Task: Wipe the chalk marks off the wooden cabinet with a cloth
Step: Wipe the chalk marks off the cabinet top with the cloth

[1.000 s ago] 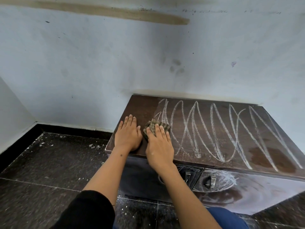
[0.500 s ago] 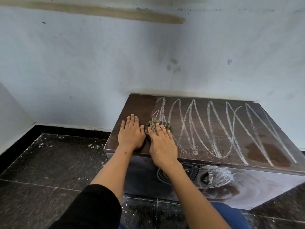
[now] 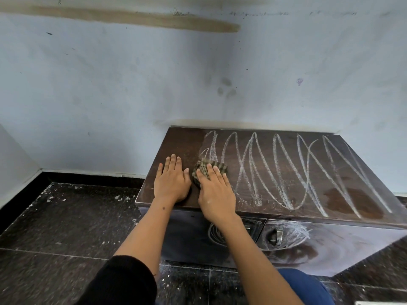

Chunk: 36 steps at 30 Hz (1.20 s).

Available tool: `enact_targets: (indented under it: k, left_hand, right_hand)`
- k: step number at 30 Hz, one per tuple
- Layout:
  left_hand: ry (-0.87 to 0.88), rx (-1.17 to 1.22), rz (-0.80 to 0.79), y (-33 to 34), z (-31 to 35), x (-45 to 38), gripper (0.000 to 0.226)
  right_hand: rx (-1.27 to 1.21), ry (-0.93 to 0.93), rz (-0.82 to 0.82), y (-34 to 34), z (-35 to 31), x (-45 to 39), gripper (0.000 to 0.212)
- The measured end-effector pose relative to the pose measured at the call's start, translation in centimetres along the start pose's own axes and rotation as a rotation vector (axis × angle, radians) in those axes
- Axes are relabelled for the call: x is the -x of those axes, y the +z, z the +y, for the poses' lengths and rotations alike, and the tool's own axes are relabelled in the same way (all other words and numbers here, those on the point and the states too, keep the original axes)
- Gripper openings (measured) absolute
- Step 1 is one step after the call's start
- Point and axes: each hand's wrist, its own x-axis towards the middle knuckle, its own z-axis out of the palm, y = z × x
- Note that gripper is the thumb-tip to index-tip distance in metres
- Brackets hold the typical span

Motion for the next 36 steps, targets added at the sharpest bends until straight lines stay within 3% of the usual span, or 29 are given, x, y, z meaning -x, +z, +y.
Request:
enact_targets:
  k: [3, 11, 19, 25, 31, 34, 36]
  left_hand:
    - [-0.002, -0.005, -0.007, -0.1, 0.1, 0.1, 0.055]
    - [-0.007, 0.007, 0.011, -0.1, 0.1, 0.0, 0.055]
    - [-0.006, 0.006, -0.004, -0.2, 0.0, 0.2, 0.055]
    - [-0.010, 0.000, 0.013, 0.2, 0.0, 0.0, 0.056]
    - [-0.004, -0.014, -0.009, -0.1, 0.1, 0.0, 0.056]
    - [-0.007, -0.012, -0.011, -0.1, 0.1, 0.0, 0.055]
    - [-0.004, -0.014, -0.001, 0.0, 0.1, 0.1, 0.056]
  right_hand:
    - [-0.003, 0.010, -0.045, 0.0, 0.1, -2.0, 0.051]
    - [0.000, 0.055, 0.094, -0.1, -0.5, 3.7, 0.048]
    - [0.039, 0.031, 0.034, 0.1, 0.3, -0.4, 0.046]
    - [0.061, 0.040, 0.200, 0.9, 0.1, 3.9, 0.040]
    - [0.024, 0.000, -0.002, -0.4, 0.5, -1.8, 0.045]
    - [0.014, 0.004, 0.005, 0.0, 0.7, -1.3, 0.045]
    - [0.039, 0.002, 0.119, 0.9, 0.8, 0.9, 0.044]
